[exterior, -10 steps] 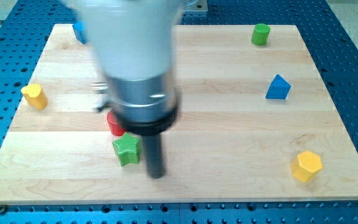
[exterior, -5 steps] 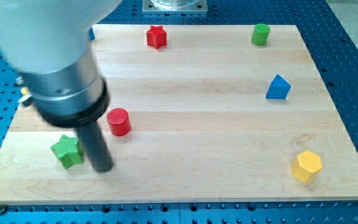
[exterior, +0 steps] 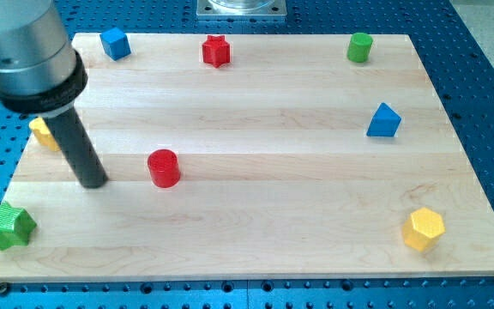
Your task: Place the green star and red circle in a horizontal line
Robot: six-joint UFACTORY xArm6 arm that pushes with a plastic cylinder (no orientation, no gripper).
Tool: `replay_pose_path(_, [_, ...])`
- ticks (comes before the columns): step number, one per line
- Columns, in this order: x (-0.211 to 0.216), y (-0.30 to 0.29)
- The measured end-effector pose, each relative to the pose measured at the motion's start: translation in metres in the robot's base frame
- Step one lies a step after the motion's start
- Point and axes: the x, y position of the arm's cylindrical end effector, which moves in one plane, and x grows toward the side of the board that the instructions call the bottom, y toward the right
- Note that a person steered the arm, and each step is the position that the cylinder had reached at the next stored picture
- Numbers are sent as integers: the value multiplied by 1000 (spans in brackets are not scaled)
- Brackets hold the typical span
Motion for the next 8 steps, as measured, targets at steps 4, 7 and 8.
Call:
replay_pose_path(4, [-3,140])
replay_pose_path(7, [36,211])
replay_pose_path(8, [63,170])
